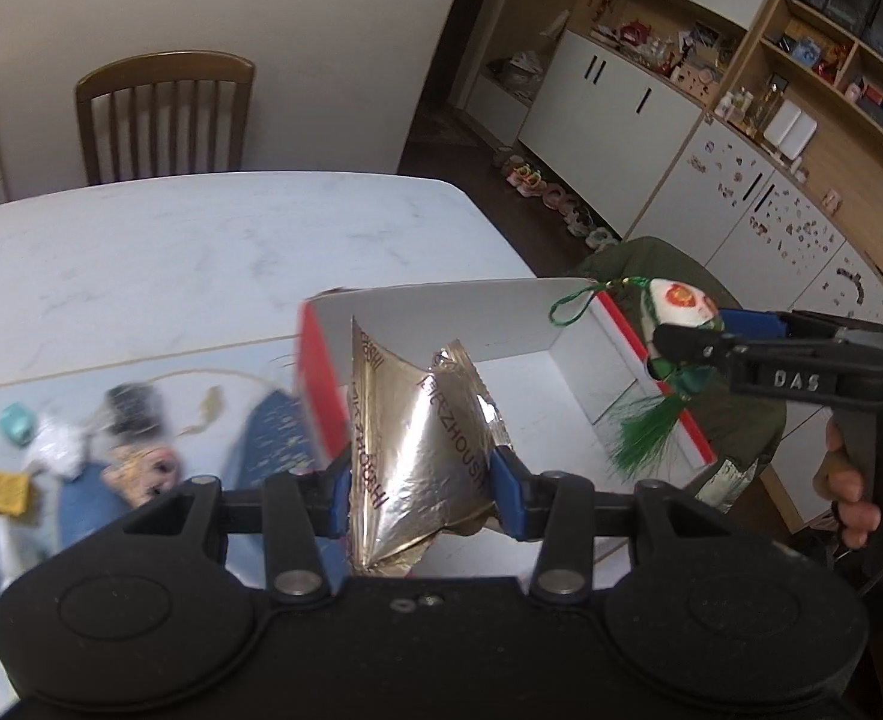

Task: Organize objects
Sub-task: 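Carry the foil bag and plush charm with both grippers into the red shoebox, then open both grippers to drop the foil bag and plush charm in the box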

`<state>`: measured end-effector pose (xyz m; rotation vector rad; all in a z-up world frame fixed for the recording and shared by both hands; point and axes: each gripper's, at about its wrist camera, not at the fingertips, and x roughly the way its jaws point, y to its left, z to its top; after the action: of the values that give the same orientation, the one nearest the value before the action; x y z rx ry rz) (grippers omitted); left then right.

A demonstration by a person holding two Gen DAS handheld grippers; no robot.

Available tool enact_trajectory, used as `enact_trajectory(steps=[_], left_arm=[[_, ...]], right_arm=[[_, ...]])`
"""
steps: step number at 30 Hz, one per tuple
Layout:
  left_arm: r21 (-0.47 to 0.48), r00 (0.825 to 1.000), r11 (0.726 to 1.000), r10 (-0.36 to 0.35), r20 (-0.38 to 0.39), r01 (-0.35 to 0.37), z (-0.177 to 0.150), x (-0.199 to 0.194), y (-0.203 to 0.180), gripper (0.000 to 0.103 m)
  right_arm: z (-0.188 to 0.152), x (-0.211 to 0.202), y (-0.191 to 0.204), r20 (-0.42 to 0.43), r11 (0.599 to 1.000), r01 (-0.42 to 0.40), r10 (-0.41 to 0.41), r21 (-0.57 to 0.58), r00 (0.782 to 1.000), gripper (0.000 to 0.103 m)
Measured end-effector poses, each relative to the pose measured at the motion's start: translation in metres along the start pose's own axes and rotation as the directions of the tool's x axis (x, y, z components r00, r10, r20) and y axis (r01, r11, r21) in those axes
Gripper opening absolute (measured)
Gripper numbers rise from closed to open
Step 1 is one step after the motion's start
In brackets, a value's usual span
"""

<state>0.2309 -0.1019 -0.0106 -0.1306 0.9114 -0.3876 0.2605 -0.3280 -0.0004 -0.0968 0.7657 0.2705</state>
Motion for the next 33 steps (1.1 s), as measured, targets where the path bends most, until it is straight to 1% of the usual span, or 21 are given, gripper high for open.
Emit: enact_trajectory(steps=[5, 7, 8, 13, 16, 21, 27, 33], left_arm=[[0.027, 0.999, 0.999, 0.036, -0.034, -0.035, 0.013, 0.04, -0.02, 0.044], [0.055, 0.998, 0.998, 0.042, -0.05, -0.04, 0.016, 0.055, -0.026, 0.044], [0.064, 0.997, 0.997, 0.049, -0.054, -0.045, 0.017, 0.063, -0.028, 0.04], [0.077, 0.994, 0.996, 0.055, -0.091, -0.048, 0.021, 0.096, -0.036, 0.038], [0.097, 0.989, 0.994, 0.071, -0.129, -0.059, 0.02, 0.116, -0.038, 0.038], [0.087, 0.98, 0.995, 0.071, -0.185, -0.056, 0.014, 0.136, -0.034, 0.038], [0.09, 0.97, 0.994, 0.079, -0.228, -0.06, 0.008, 0.154, -0.032, 0.039], [0.088, 0.968, 0.995, 0.073, -0.242, -0.053, 0.007, 0.161, -0.031, 0.039]], right_arm=[[-0.012, 0.025, -0.014, -0.038, 1.0, -0.012, 0.011, -0.021, 0.999, 0.071], [-0.018, 0.037, -0.015, -0.059, 0.999, -0.005, 0.003, -0.039, 0.998, 0.071], [-0.021, 0.042, -0.015, -0.072, 0.999, -0.006, 0.003, -0.046, 0.997, 0.071], [-0.034, 0.066, -0.008, -0.123, 0.994, -0.022, 0.009, -0.109, 0.992, 0.071], [-0.041, 0.079, 0.0, -0.158, 0.987, -0.034, 0.009, -0.156, 0.987, 0.071], [-0.052, 0.099, 0.004, -0.222, 0.981, -0.051, 0.009, -0.187, 0.975, 0.071], [-0.053, 0.106, 0.009, -0.234, 0.97, -0.067, 0.011, -0.233, 0.972, 0.072], [-0.051, 0.109, 0.011, -0.244, 0.96, -0.089, 0.022, -0.266, 0.969, 0.073]])
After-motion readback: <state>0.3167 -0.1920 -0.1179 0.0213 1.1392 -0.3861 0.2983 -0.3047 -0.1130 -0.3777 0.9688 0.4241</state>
